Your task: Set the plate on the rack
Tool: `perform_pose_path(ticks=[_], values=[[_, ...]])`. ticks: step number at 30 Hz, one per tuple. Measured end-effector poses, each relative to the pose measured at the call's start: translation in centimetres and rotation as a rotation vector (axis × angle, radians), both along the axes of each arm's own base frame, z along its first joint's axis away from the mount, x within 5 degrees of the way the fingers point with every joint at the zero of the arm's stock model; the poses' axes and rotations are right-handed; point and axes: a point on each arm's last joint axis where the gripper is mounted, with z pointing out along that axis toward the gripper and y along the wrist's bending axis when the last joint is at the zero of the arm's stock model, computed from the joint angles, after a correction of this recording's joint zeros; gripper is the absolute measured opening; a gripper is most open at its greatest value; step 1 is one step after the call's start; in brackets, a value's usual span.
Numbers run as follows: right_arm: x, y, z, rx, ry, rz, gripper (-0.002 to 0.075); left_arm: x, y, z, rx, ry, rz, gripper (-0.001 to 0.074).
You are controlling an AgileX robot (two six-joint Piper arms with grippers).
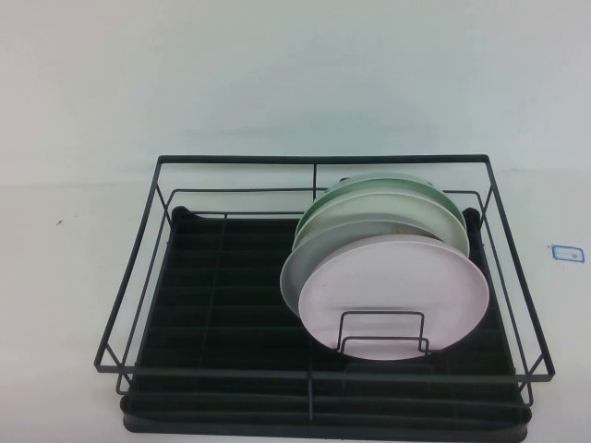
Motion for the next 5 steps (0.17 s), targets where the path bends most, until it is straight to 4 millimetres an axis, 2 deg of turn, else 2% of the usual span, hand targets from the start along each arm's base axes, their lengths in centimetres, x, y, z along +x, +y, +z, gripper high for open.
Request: perform_pose_path(ticks=[5], values=[[-0.01, 0.0, -0.02, 0.0, 0.002, 0.0, -0.0002, 0.0, 0.0, 0.0, 0.0, 0.0, 0.0, 0.0]])
